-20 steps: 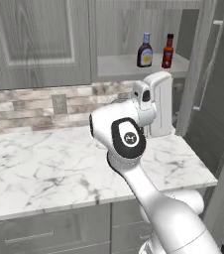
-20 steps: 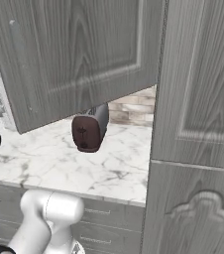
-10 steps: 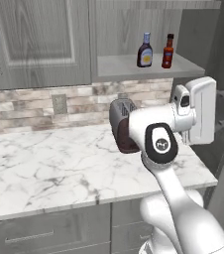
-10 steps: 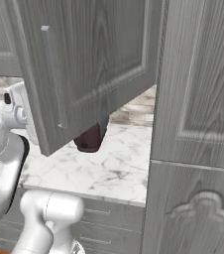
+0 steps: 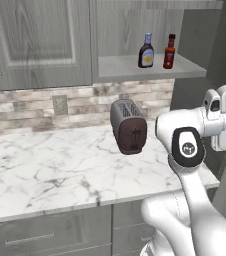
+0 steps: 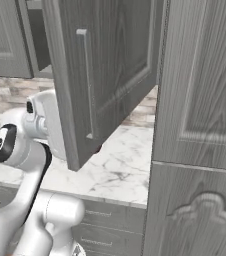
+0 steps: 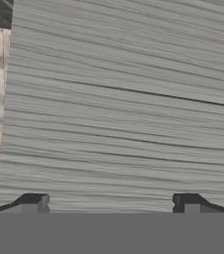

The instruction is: Move the condiment bottle and condiment bottle from the cabinet to the dining counter.

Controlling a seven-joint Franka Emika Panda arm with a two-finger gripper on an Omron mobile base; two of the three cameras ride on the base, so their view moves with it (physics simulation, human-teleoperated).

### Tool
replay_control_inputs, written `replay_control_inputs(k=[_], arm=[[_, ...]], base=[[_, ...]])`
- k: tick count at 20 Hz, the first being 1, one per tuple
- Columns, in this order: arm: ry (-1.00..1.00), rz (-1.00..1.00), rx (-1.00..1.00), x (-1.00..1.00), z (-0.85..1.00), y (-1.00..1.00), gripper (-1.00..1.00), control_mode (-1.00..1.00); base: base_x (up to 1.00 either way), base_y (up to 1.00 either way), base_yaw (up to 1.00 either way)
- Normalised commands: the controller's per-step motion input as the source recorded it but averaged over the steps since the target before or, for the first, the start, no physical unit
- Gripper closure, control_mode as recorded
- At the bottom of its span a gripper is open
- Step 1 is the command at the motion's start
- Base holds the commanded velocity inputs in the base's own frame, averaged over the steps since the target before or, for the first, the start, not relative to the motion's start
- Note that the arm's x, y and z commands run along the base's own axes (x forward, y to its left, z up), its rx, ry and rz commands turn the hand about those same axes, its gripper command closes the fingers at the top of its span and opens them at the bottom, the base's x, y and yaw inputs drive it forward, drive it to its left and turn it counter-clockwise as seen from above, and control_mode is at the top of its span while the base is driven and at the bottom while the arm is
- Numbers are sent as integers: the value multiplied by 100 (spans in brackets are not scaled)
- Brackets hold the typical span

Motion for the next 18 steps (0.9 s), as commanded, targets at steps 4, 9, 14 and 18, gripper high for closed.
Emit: replay_control_inputs(k=[4, 9, 14, 18], arm=[[0, -1, 5, 0, 0, -26, -100, -100], [0, 0, 8, 0, 0, -31, -100, -100], [0, 0, 8, 0, 0, -39, -100, -100], [-2, 0, 16, 0, 0, -10, -100, -100]], base=[[0, 0, 0], [0, 0, 0], [0, 0, 0], [0, 0, 0]])
